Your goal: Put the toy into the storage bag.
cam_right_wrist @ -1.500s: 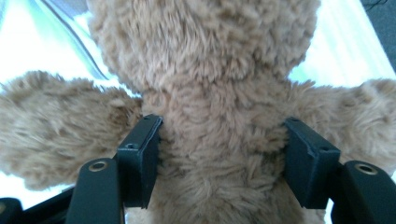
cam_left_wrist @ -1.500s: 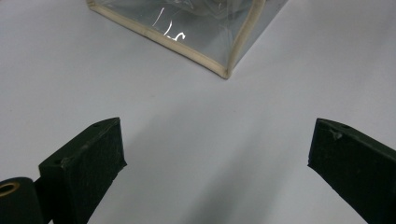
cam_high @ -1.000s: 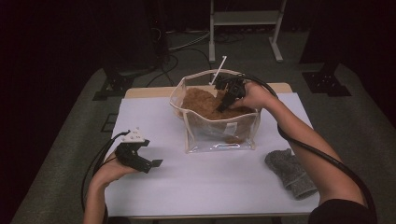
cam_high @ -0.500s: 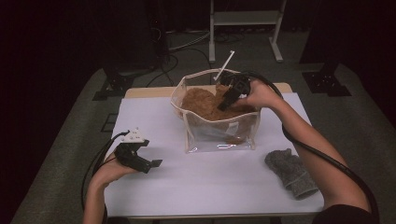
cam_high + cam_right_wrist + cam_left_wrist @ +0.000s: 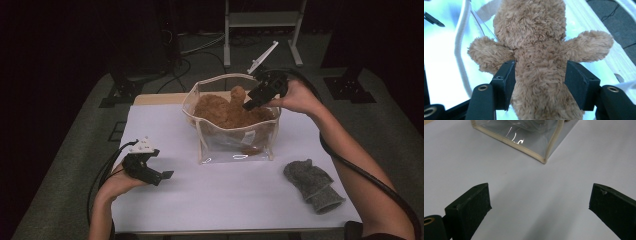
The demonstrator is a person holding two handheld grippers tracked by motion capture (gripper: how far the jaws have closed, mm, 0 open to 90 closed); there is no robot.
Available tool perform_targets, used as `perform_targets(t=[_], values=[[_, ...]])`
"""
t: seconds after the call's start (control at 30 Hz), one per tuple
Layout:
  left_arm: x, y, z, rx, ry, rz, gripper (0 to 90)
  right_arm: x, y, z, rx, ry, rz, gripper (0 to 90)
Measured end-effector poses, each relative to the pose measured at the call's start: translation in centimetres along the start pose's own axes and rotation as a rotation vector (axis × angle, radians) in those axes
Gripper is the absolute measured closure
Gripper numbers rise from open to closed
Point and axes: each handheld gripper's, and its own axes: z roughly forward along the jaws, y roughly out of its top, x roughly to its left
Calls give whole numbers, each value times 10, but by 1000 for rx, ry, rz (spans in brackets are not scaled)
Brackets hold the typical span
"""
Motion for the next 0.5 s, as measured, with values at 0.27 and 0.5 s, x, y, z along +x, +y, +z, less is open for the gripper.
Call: perform_targets(t=[0.27,0.5], values=[[0,0,0,0,1,-2,28,2,-13,-22,-29,-15,16,393],[-1,0,2,7,-2,1,28,4,-30,-39,-58,-22,34,388]])
